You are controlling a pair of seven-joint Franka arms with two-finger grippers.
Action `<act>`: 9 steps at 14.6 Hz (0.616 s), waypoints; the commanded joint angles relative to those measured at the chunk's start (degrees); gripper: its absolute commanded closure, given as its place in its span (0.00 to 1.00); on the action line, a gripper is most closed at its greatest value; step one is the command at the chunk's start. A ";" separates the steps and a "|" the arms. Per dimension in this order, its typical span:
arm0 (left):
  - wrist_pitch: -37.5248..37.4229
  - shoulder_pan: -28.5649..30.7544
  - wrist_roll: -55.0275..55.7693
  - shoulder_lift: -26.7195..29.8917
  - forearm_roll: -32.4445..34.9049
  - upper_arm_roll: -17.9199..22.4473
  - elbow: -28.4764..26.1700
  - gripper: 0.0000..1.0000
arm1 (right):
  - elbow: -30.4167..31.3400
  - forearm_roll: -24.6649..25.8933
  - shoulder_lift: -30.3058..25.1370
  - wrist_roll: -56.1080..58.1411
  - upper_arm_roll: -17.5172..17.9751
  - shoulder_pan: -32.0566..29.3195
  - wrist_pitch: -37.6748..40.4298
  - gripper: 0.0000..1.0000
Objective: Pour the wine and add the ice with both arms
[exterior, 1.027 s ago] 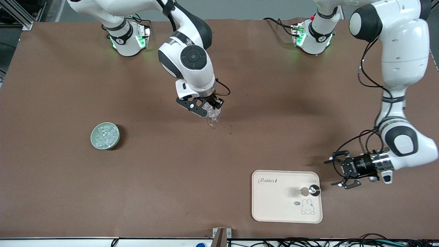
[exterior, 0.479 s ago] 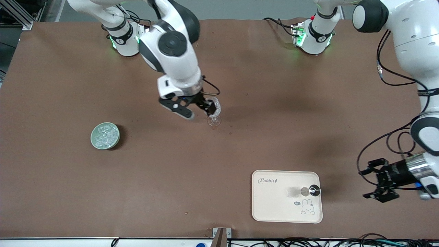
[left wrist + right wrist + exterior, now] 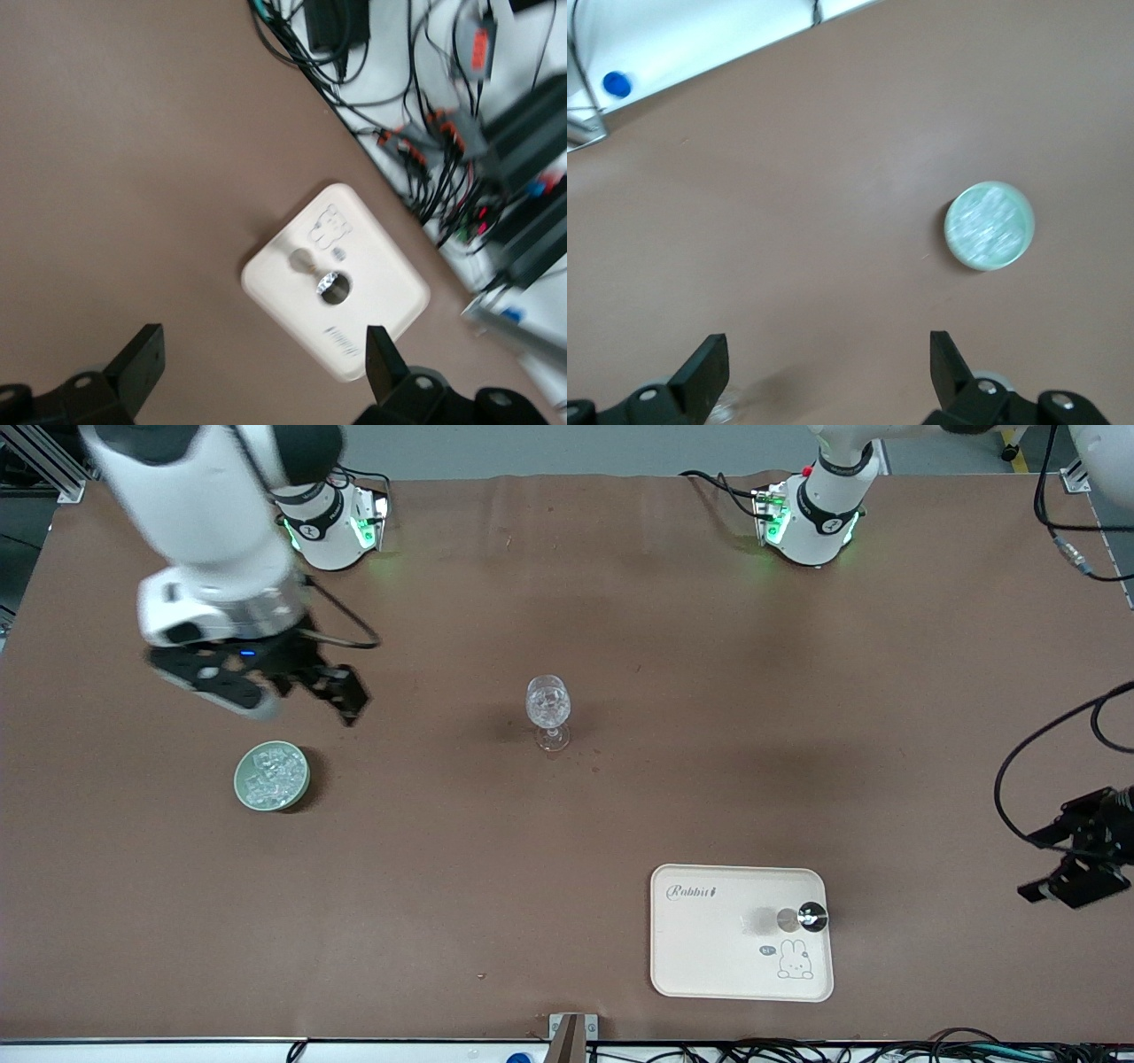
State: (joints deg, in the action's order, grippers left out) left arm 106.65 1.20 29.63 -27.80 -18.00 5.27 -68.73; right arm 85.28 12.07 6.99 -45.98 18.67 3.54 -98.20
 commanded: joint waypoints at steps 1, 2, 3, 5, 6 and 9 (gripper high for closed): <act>-0.48 -0.23 -11.05 8.61 6.30 -2.01 -8.59 0.01 | 2.70 -2.21 -4.34 11.66 -6.69 -0.47 1.25 0.00; -0.48 -0.23 -15.35 12.12 9.19 -3.15 -11.84 0.01 | 2.78 -4.67 -5.57 16.23 -10.28 -0.38 1.87 0.00; -0.56 -0.23 -19.65 15.55 11.74 -4.72 -15.44 0.01 | 2.87 -5.74 -6.54 20.54 -12.93 -0.38 2.74 0.00; -0.22 -0.32 -23.82 23.37 14.83 -6.40 -24.22 0.01 | 2.96 -6.10 -7.42 28.29 -17.33 -0.38 5.20 0.00; -0.13 -0.32 -24.87 27.06 15.71 -7.10 -27.74 0.01 | 2.79 -6.19 -7.51 31.36 -19.09 -0.47 6.08 0.00; -0.12 -0.32 -26.73 34.37 15.98 -8.43 -34.97 0.02 | 0.25 -10.75 -7.43 42.35 -23.15 -3.61 8.02 0.00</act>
State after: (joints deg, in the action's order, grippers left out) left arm 105.30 0.75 4.59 -0.57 -3.25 -2.48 -95.46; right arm 85.47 4.10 0.99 -9.87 -3.31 2.30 -90.95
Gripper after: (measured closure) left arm 0.013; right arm 0.000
